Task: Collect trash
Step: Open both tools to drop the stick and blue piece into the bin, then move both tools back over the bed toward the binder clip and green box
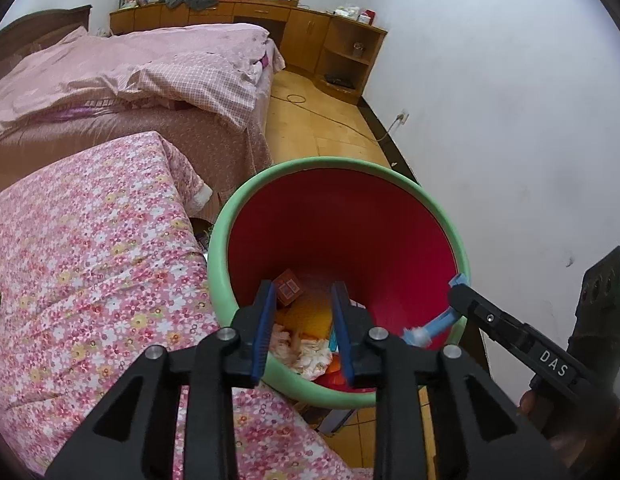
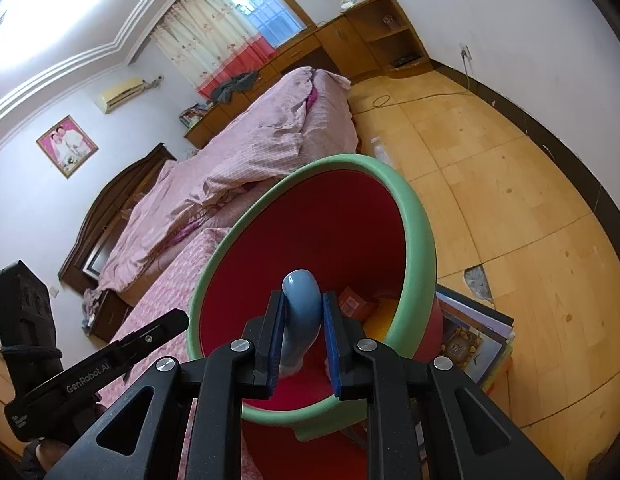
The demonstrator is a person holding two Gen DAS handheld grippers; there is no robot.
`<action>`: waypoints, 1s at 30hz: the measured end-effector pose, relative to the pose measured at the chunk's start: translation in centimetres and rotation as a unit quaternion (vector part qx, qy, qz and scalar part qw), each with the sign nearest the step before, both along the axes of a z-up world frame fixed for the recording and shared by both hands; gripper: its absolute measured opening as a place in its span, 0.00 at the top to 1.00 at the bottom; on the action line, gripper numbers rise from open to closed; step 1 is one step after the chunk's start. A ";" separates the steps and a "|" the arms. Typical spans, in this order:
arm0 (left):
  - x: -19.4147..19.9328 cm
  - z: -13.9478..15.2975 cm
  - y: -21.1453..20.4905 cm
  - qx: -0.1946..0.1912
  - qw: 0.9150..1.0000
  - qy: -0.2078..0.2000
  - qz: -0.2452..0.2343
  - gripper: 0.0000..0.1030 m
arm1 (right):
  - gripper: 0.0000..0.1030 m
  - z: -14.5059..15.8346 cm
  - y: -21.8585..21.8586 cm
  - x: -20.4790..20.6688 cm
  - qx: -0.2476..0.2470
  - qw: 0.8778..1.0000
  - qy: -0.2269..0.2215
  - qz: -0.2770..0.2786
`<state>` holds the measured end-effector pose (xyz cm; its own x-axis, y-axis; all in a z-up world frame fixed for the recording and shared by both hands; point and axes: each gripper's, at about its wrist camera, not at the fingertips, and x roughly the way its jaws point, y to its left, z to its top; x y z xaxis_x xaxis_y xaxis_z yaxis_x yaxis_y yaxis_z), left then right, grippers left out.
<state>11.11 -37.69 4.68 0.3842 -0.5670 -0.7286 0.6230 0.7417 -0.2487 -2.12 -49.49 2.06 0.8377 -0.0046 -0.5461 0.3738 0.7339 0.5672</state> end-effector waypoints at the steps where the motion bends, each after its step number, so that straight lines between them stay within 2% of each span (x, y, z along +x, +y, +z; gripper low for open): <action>1: 0.1 -0.1 -0.1 0.000 1.000 0.001 0.001 0.73 | 0.79 0.0 0.0 -0.1 -0.001 1.000 -0.001 0.002; 4: 0.4 -0.1 0.0 0.001 1.000 0.003 0.007 0.73 | 0.72 0.2 0.2 -0.2 0.001 1.000 -0.007 0.003; 13: -0.3 1.4 2.9 -0.003 1.000 -0.008 0.025 0.73 | 0.70 1.1 1.6 -0.1 0.003 1.000 -0.012 0.012; 16: -0.4 2.1 4.5 -0.005 0.999 -0.014 0.036 0.73 | 0.65 1.9 2.6 -0.2 -0.001 1.000 -0.016 0.015; 30: 1.3 4.1 13.7 -0.017 0.993 -0.031 0.110 0.73 | 0.62 4.0 7.5 0.3 -0.022 0.999 -0.018 0.030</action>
<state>12.39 -23.96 8.77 0.5444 -0.4877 -0.6824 0.4612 0.8536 -0.2421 -1.78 -41.97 6.03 0.8567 0.0232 -0.5153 0.3075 0.7791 0.5463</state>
